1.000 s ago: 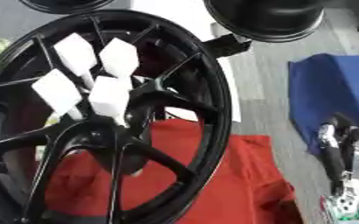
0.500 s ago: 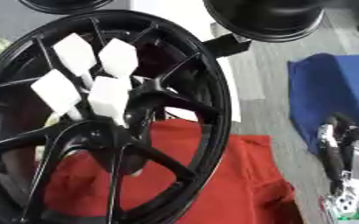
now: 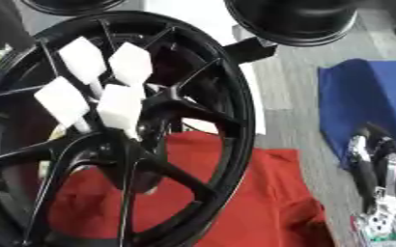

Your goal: Pull the pin out of the wheel hub.

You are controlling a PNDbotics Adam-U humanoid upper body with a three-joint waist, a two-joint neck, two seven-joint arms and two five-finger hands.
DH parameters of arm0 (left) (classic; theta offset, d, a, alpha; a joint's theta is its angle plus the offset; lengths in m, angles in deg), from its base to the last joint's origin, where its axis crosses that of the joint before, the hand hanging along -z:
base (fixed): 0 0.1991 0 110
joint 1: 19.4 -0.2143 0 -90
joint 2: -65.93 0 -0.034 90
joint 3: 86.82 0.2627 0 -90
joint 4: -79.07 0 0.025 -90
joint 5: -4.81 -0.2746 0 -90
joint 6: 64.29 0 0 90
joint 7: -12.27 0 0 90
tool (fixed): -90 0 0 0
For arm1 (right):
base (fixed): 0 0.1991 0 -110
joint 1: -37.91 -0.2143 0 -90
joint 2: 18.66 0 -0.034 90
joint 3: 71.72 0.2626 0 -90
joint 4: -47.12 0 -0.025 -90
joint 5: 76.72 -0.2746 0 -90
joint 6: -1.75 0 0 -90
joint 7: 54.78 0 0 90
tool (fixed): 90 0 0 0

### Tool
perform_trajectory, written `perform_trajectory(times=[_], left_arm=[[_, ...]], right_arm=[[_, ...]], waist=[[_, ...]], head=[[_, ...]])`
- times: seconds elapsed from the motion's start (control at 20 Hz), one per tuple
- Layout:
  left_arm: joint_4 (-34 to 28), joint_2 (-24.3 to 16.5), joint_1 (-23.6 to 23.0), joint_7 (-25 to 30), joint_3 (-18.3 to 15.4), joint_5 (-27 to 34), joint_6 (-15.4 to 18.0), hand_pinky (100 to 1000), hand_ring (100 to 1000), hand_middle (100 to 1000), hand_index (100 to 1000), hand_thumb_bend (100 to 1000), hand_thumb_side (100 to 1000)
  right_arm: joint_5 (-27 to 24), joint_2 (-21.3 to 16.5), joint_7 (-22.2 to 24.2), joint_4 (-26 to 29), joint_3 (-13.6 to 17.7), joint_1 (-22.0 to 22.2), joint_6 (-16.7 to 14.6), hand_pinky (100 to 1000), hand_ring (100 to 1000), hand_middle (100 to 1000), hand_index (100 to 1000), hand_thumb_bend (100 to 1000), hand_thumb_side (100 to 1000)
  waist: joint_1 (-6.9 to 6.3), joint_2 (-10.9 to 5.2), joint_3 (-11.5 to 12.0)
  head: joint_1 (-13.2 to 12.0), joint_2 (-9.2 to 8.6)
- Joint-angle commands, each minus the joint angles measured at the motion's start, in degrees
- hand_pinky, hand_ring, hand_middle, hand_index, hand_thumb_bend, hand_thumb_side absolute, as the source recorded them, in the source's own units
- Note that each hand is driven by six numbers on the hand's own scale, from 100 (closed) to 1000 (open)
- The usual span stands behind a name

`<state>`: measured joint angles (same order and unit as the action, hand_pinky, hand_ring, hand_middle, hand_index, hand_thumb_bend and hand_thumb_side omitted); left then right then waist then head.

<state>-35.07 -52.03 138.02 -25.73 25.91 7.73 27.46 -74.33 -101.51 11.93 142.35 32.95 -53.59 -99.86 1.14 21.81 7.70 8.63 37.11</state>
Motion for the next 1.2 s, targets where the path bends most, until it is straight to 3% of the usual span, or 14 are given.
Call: perform_trajectory(times=[0.05, 0.35, 0.7, 1.2], left_arm=[[-0.5, -1.3, 1.1, 0.0, 0.8, -1.2, -0.9, 740, 688, 708, 852, 100, 387], [-0.3, -1.1, 1.1, 0.0, 2.8, -2.7, -2.0, 791, 757, 763, 868, 100, 459], [2.5, -0.4, 1.0, 0.0, 4.8, -5.0, -2.0, 793, 753, 764, 868, 100, 522], [6.3, 0.6, 1.0, 0.0, 6.1, -7.6, -0.2, 817, 785, 795, 885, 100, 502]], right_arm=[[0.6, -0.6, 0.1, 0.7, -0.1, -0.3, 0.0, 678, 785, 633, 792, 100, 599], [0.6, -0.4, 0.1, 0.6, -0.2, -0.5, 0.1, 678, 785, 633, 792, 100, 601], [1.0, 0.3, 0.4, 0.1, -0.5, -0.8, 0.3, 678, 785, 633, 791, 100, 606], [1.3, 0.8, 0.5, -0.1, -0.7, -1.1, 0.4, 679, 785, 632, 793, 100, 607]], waist=[[-0.11, -0.94, -0.2], [-0.1, -0.73, -0.3], [0.04, -0.48, -0.4], [0.2, -0.12, -0.4]], head=[[-0.1, -0.78], [-0.3, -0.82], [-0.5, -1.03], [-1.0, -1.15]])
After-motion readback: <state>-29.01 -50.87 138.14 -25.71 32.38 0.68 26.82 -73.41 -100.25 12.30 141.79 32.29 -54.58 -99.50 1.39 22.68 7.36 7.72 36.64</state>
